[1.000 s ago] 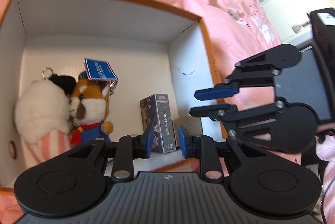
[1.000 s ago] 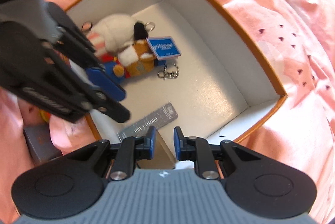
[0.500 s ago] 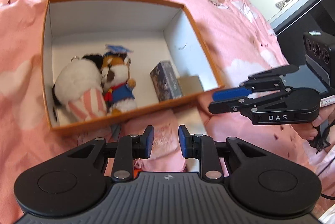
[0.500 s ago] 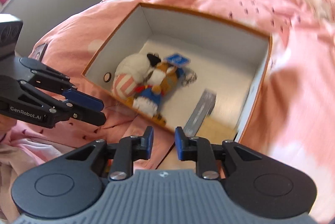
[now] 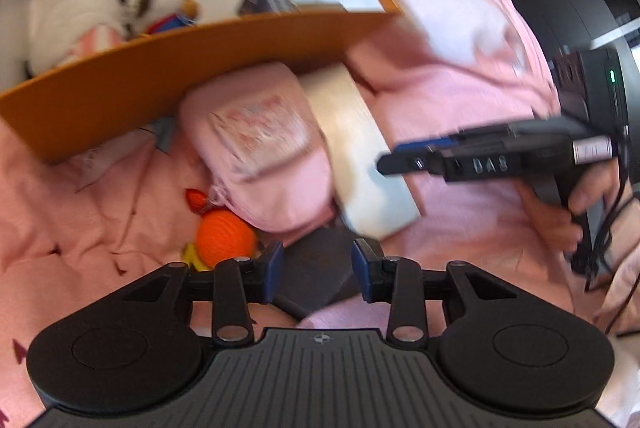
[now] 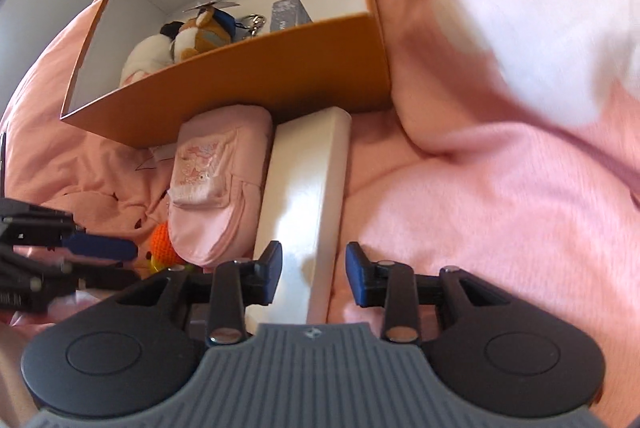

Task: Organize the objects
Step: 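Grasp the dark grey item with the left gripper while the right grasps the white box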

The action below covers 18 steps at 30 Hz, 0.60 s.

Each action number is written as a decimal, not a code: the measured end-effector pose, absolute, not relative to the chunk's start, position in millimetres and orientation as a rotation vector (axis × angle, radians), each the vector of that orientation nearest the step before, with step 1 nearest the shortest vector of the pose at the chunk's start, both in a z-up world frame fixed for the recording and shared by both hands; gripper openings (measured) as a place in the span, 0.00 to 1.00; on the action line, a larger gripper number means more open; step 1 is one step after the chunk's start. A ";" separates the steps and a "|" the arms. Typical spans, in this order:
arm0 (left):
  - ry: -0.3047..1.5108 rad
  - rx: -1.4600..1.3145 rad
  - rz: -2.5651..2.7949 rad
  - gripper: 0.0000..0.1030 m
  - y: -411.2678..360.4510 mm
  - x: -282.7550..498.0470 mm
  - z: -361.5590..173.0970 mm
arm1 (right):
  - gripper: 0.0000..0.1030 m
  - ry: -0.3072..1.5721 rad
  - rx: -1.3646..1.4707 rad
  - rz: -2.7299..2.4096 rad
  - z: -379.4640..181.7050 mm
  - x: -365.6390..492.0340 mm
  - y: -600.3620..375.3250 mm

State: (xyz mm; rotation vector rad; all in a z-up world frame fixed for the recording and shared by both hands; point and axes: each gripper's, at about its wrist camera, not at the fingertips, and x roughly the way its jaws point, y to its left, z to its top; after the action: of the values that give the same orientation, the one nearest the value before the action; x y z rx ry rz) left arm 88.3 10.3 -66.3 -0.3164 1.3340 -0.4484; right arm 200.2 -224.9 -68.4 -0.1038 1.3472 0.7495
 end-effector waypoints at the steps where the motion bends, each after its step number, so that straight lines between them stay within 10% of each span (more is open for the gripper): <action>1: 1.349 -0.281 -0.471 0.43 2.6 86.9 -68.2 | 0.38 1.341 -0.100 0.744 -68.1 197.6 -226.7; 18: 1.342 0.304 -0.620 0.52 -81.3 56.2 -73.2 | 0.50 1.269 -0.155 0.761 -56.0 149.8 -231.4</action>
State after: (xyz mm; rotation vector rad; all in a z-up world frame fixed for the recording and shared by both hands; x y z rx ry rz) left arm 56.2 -81.3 -73.2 0.3045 1.3417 -0.6197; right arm 149.8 -231.4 -56.0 -0.1549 1.2691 0.7608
